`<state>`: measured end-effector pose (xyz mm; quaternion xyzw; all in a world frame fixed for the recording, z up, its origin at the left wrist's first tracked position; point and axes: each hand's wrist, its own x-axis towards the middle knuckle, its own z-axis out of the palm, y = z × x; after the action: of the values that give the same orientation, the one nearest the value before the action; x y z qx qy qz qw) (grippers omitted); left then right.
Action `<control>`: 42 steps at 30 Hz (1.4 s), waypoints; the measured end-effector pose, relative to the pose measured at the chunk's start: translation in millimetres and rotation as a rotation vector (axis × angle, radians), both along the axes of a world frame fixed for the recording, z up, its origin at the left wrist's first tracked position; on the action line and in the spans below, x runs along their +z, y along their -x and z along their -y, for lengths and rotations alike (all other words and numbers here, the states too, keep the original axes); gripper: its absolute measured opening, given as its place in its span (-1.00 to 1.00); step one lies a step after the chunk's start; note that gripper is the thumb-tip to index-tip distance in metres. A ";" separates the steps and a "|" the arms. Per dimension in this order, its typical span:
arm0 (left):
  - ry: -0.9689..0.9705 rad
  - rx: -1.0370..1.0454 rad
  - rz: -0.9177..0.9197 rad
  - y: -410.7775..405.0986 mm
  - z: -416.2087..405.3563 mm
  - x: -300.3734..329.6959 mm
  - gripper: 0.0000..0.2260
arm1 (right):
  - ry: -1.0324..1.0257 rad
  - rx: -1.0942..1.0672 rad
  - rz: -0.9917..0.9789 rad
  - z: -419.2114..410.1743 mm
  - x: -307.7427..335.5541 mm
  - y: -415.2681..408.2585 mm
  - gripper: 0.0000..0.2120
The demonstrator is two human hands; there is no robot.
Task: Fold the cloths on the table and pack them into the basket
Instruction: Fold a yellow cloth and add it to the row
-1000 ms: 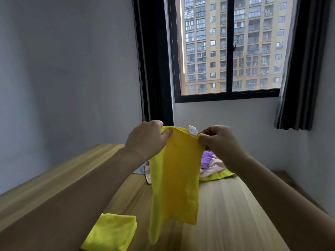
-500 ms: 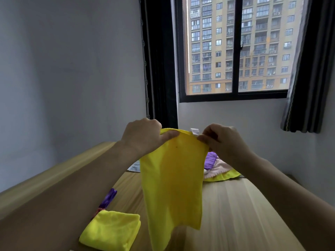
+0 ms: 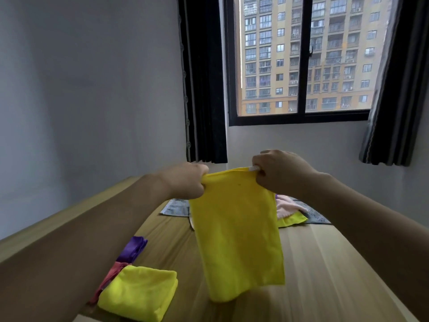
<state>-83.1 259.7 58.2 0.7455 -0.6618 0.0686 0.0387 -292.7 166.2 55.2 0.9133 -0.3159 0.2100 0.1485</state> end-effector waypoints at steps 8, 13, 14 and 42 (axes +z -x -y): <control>-0.557 -0.098 -0.730 8.7 8.6 22.8 -0.81 | -0.698 -0.393 -0.481 14.4 13.4 -8.0 -0.75; -0.358 0.042 -0.662 1.3 41.0 3.6 -0.75 | -0.608 -0.452 -0.316 25.2 12.2 -16.6 -0.83; -0.283 0.073 -0.614 -1.9 49.9 -4.1 -0.79 | -0.589 -0.429 -0.258 29.2 9.9 -19.6 -0.82; -0.655 -0.120 -0.463 65.1 -61.5 -162.2 -0.74 | -1.070 -0.480 -0.791 -24.7 -161.8 40.5 -0.46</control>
<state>-148.2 321.2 -104.0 0.6744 -0.6646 -0.3179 -0.0487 -333.2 190.9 -106.6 0.7739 -0.4908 -0.3600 -0.1749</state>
